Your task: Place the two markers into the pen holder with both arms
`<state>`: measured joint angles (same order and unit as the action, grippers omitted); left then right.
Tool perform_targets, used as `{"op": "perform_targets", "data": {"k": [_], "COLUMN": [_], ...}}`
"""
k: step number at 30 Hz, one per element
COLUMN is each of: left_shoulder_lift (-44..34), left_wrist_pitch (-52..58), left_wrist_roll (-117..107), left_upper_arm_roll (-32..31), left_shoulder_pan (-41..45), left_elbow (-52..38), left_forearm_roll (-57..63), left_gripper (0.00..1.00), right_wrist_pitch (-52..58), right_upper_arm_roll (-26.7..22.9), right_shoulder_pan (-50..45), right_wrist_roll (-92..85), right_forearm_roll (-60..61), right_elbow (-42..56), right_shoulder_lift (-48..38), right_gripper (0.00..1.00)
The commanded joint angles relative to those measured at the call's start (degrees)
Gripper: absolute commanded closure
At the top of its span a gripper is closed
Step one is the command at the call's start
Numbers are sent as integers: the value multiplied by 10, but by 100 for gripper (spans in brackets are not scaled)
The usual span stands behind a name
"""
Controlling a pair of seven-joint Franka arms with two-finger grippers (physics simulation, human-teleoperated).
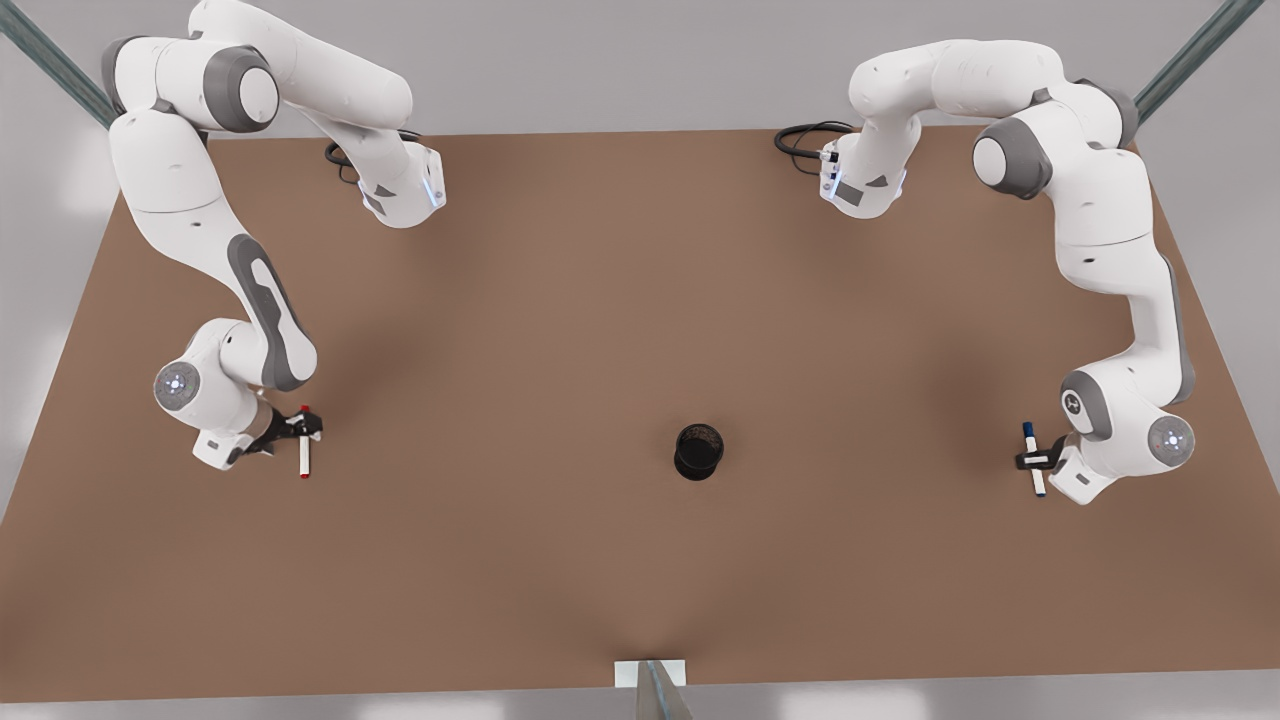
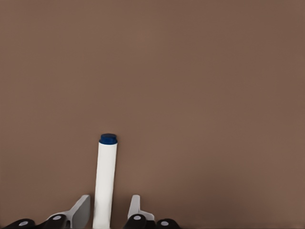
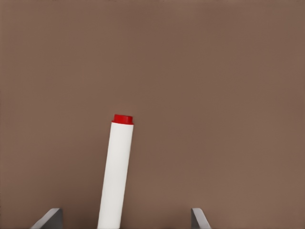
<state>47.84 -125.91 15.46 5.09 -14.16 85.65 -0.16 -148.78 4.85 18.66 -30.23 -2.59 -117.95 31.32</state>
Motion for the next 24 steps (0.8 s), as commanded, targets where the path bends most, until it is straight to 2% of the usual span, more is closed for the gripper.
{"op": "perform_targets", "data": {"k": [1,5,7,10,14,15,16,18,24], "left_shoulder_lift": [1,0,0,0,1,1,1,1,3], "left_wrist_pitch": [-3,-3,-4,-4,-4,-4,-4,-4,-5], "left_wrist_roll": [28,27,27,27,21,21,15,10,-3], "left_upper_arm_roll": [0,0,0,0,0,0,0,0,0], "left_shoulder_pan": [1,1,1,1,3,3,3,3,4], "left_elbow": [0,0,0,0,0,0,0,0,-1], "left_forearm_roll": [0,0,1,1,-2,-3,-3,-3,-2], "left_gripper": [49,55,56,56,62,64,67,72,73], "right_wrist_pitch": [-13,-15,-14,-13,-10,-9,-9,-9,-9], "right_upper_arm_roll": [2,2,2,2,2,2,2,2,2], "right_shoulder_pan": [0,-5,-4,-4,-4,-4,-4,-3,-3], "right_wrist_roll": [-54,-52,-51,-53,-53,-53,-53,-53,-54], "right_forearm_roll": [12,29,29,30,30,30,30,30,29], "right_elbow": [2,8,7,6,6,6,7,6,7], "right_shoulder_lift": [3,12,11,11,11,11,11,11,11], "right_gripper": [0,1,7,31,46,53,56,59,62]}}
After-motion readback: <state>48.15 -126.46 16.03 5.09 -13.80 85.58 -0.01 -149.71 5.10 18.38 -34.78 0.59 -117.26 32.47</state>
